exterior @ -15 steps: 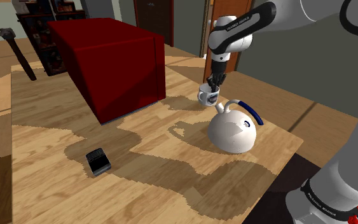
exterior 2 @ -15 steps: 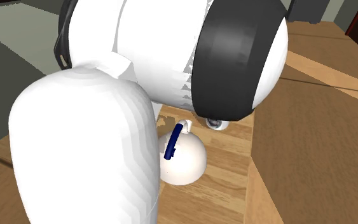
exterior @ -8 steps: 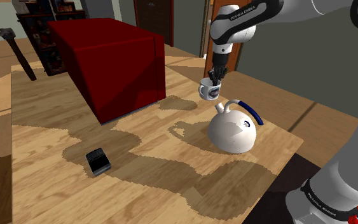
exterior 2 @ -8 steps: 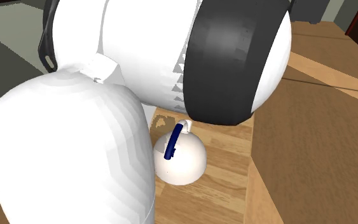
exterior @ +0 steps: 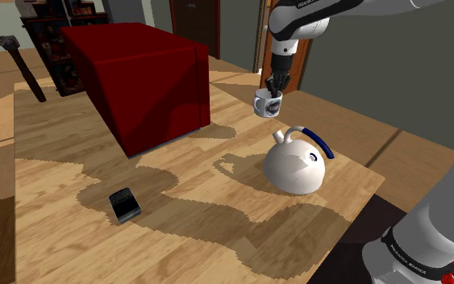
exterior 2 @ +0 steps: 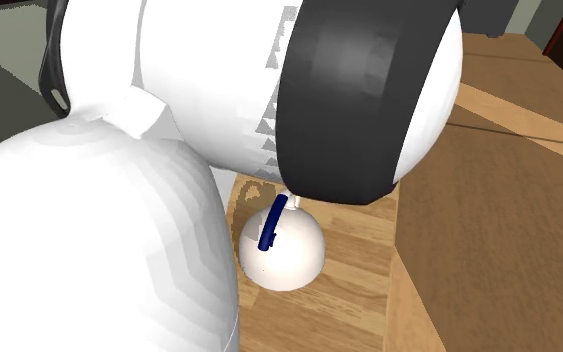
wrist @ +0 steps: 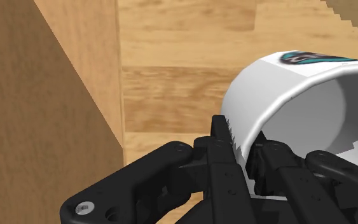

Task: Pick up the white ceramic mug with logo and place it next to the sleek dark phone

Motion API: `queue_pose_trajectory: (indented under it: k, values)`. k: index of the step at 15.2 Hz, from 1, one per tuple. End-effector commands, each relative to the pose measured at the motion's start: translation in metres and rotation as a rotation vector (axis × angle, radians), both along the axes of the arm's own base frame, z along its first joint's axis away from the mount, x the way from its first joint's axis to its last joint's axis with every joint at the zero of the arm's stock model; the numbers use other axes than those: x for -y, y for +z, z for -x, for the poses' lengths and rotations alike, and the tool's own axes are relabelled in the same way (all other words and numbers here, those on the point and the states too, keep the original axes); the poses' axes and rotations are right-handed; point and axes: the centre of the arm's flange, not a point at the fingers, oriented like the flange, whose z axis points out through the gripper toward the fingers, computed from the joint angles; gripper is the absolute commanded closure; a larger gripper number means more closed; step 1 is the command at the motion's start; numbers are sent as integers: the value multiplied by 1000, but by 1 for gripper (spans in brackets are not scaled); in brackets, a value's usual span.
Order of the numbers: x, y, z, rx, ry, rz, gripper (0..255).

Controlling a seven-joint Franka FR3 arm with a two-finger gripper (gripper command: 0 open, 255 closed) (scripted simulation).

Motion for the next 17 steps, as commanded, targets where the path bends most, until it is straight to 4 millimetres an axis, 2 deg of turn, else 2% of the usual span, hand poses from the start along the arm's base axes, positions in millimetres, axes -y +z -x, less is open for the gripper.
queue_pose_trajectory:
  k: [1, 8, 17]
  values:
    - [1, 10, 0, 0, 0, 0, 255]
    - [1, 44, 0, 0, 0, 0, 255]
    - [-115, 45, 24, 0, 0, 0, 255]
